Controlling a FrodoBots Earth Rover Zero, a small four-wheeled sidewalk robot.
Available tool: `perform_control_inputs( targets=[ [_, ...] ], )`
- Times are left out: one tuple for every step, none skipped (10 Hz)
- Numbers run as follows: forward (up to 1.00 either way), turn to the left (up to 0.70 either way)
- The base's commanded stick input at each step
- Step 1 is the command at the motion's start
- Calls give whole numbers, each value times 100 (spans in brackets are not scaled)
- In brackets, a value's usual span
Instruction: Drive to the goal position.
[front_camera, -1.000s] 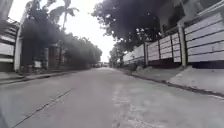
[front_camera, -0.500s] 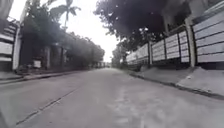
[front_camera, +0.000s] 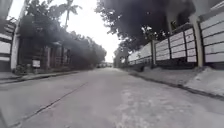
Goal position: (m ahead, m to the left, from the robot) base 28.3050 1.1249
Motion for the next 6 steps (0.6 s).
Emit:
perform_control_inputs(
  targets=[
    [70, 0],
    [70, 0],
    [70, 0],
    [70, 0],
    [70, 0],
    [70, 0]
  ],
)
